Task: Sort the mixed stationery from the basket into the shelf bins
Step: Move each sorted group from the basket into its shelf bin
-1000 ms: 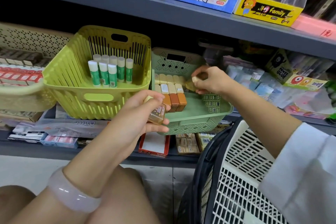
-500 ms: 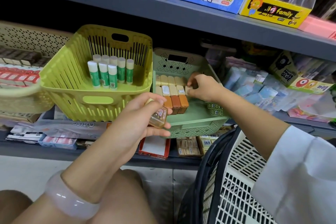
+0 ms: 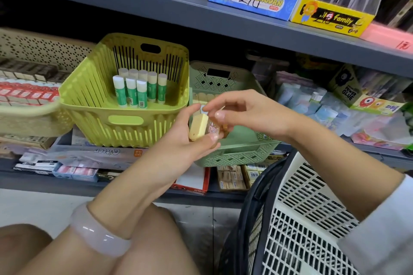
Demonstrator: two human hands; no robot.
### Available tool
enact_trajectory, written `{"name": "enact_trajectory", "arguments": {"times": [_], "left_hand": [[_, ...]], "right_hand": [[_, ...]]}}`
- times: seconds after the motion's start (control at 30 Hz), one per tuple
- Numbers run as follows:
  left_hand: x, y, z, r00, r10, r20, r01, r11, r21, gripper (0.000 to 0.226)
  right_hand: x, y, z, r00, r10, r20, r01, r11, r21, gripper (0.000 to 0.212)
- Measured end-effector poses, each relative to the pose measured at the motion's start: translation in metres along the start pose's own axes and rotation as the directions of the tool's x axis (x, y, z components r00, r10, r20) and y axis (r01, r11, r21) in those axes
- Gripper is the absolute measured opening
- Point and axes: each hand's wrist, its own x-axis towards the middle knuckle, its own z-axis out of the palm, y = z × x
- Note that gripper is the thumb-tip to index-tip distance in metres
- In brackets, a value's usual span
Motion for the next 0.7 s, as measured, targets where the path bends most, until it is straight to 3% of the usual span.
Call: {"name": "enact_trajectory", "arguments": {"times": [0.13, 0.2, 0.3, 0.4, 0.5, 0.6, 0.7], "left_hand": [[-0.001, 0.002, 0.004, 1.0, 0.016, 0.021, -0.016, 0.999, -0.028, 0.078], [-0.002, 0.003, 0.004, 1.0, 0.009, -0.005, -0.009, 0.999, -0.053, 0.08], [-0.002, 0.003, 0.002, 0.997, -0.002, -0.075, -0.007, 0.992, -0.125, 0.063], [-0.001, 0.001, 0.0, 0.994, -0.001, -0.111, -0.008, 0.997, -0.079, 0.039], [-0.001, 0.001, 0.002, 0.993, -0.013, -0.118, 0.012, 1.0, -0.008, 0.022], [-0.001, 0.002, 0.002, 0.993, 0.01, -0.116, -0.001, 0.997, 0.079, 0.016], [0.0, 0.006, 0.002, 0.992, 0.072, -0.1, -0.056, 0.986, 0.159, 0.018]], "right_hand": [[-0.005, -0.008, 0.009, 0.995, -0.053, 0.084, 0.06, 0.994, -0.093, 0.025], [-0.006, -0.008, 0.01, 0.995, -0.077, 0.058, 0.078, 0.997, -0.023, 0.024], [-0.008, -0.004, 0.009, 0.998, -0.067, -0.011, 0.068, 0.992, 0.109, 0.02], [-0.011, 0.0, 0.006, 0.998, -0.031, -0.047, 0.039, 0.982, 0.186, 0.02], [-0.01, 0.001, -0.006, 0.992, 0.003, -0.127, 0.016, 0.989, 0.148, 0.024], [0.005, 0.012, -0.032, 0.897, 0.144, -0.417, -0.105, 0.988, 0.113, 0.022], [0.026, 0.031, -0.054, 0.724, 0.33, -0.605, -0.503, 0.854, -0.135, 0.023]]}}
